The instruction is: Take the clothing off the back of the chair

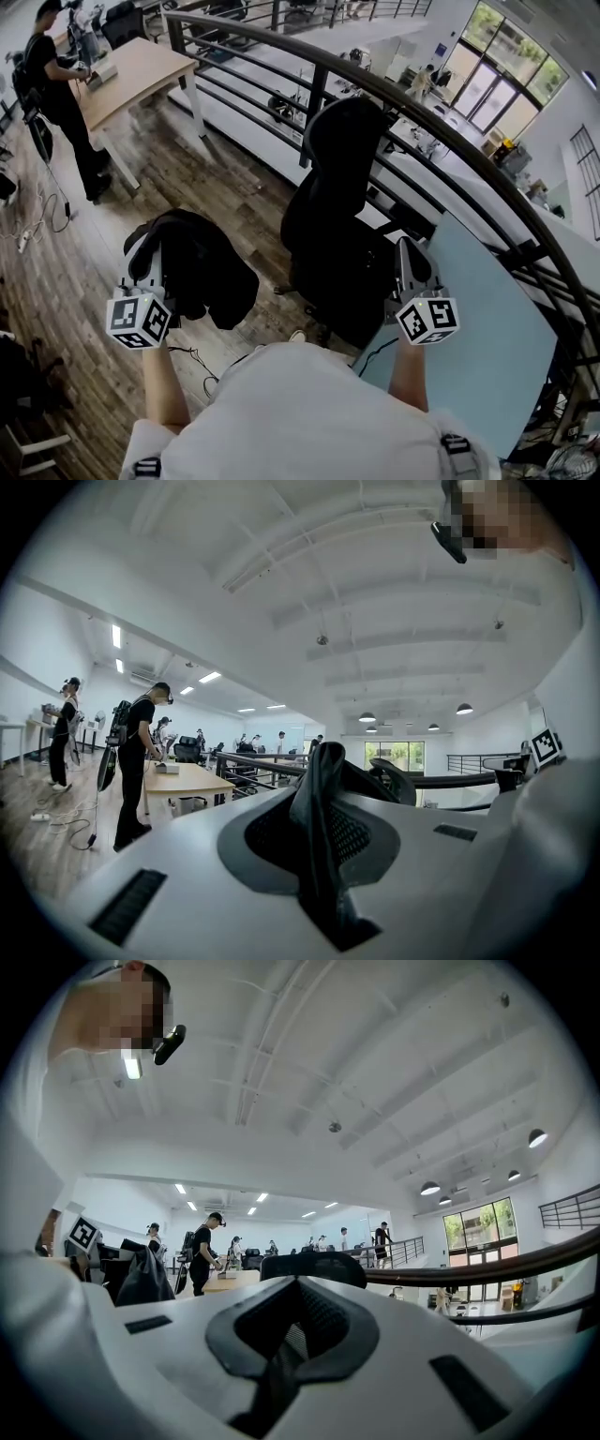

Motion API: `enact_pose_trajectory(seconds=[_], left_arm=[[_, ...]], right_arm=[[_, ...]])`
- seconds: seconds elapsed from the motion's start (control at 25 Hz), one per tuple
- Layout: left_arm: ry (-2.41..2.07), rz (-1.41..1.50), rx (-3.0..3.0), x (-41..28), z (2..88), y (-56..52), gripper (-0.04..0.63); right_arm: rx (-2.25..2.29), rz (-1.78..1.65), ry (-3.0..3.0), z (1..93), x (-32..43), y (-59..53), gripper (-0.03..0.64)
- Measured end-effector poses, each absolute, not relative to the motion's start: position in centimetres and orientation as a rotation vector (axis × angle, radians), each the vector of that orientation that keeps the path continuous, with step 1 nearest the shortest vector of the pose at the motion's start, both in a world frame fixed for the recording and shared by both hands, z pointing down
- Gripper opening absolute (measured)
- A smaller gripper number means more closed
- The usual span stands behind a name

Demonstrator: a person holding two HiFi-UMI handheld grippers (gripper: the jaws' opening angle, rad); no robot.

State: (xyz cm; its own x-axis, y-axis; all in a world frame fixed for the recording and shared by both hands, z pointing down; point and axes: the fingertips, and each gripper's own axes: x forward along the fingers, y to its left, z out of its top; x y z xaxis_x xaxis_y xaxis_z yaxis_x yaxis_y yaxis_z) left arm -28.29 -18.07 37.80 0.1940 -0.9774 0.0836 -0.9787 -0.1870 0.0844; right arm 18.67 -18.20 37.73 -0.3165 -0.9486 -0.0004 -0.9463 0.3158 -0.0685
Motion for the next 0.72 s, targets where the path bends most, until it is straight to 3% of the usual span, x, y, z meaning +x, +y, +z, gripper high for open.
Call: enact_pose_trajectory(seconds=[0.72], left_arm=[[-1.824,0.03,2.414,-26.9,37.2,-18.4,0.057]], right_arm=[[-1.859,-0.103,2.484,38.2,18.2,-16.2,0.02]])
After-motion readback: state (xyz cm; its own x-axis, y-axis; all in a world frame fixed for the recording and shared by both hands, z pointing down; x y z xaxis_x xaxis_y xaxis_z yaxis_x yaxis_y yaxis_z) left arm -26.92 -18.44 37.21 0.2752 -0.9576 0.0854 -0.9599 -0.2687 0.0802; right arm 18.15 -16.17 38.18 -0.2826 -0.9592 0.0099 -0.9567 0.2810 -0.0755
